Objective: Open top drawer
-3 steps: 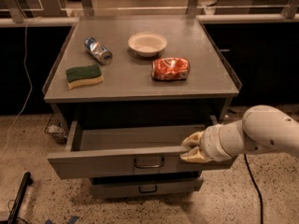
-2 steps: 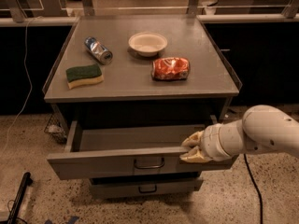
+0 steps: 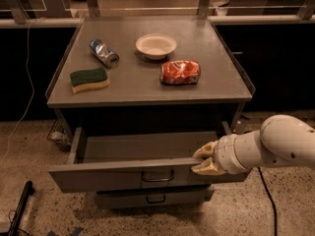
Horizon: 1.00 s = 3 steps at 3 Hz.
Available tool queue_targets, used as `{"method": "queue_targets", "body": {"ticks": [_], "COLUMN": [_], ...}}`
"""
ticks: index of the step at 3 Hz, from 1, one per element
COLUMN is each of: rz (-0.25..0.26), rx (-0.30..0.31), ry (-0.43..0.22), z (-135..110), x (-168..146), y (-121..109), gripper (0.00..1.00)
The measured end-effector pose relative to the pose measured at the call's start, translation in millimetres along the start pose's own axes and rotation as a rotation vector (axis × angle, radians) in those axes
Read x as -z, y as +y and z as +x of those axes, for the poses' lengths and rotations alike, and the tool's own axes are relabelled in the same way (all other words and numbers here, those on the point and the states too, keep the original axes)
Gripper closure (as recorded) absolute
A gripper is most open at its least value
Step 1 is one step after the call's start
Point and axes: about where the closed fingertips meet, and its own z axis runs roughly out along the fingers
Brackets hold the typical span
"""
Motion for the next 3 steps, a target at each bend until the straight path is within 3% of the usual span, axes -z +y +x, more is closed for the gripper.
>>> {"method": "queue_targets", "body": {"ticks": [1, 2, 3], "rz": [0.000, 0.000, 0.000], "rx": [0.000, 0.000, 0.000], "ry": [0.000, 0.000, 0.000], "z": [0.0, 0.0, 0.0], "x": [0.0, 0.0, 0.0], "y": [0.0, 0.0, 0.0], "gripper": [0.51, 0.20, 0.00]}}
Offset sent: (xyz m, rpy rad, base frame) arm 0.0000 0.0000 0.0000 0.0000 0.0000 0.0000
